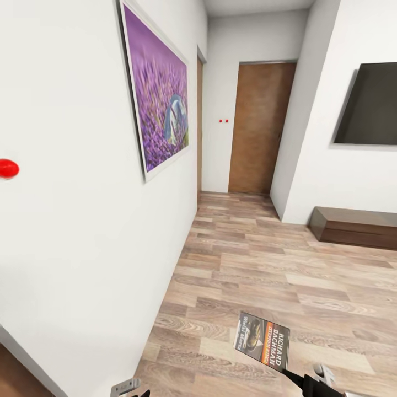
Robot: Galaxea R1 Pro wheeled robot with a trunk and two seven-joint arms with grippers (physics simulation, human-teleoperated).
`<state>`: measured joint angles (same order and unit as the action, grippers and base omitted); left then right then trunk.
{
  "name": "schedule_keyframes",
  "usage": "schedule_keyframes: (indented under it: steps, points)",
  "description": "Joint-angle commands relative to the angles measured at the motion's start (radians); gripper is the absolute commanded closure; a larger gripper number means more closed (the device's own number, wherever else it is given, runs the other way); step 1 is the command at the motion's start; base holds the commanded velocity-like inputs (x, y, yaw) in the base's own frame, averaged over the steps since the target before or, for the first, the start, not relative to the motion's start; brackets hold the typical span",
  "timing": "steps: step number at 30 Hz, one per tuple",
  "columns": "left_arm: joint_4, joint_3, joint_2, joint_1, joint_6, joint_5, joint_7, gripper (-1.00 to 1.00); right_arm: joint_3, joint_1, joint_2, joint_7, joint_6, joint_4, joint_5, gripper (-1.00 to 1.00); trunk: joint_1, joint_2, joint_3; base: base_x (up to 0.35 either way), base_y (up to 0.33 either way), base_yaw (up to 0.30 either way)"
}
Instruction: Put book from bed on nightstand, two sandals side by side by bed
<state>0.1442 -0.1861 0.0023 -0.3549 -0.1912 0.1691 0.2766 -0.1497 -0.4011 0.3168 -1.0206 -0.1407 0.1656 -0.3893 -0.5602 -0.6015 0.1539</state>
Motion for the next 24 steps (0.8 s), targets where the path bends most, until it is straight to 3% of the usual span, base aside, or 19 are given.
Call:
schedule_keyframes:
  steps: [1,11,24]
  points:
    - [-0.002,-0.001,0.0,-0.001,-0.001,0.01,0.007,-1.0,-0.008,-0.001,0.0,-0.004,-0.011,0.0,0.0,1.0,-0.001,-0.001,0.002,0.295,0.0,0.0]
    - [-0.002,-0.001,0.0,-0.001,-0.001,0.01,0.007,-1.0,-0.008,-0.001,0.0,-0.004,-0.01,0.0,0.0,1.0,-0.001,-0.001,0.002,0.293,0.0,0.0]
    - [-0.002,-0.002,0.0,-0.001,-0.001,0.01,0.007,-1.0,-0.008,-0.001,0.0,-0.004,-0.011,0.0,0.0,1.0,-0.001,-0.001,0.002,0.032,0.0,-0.051]
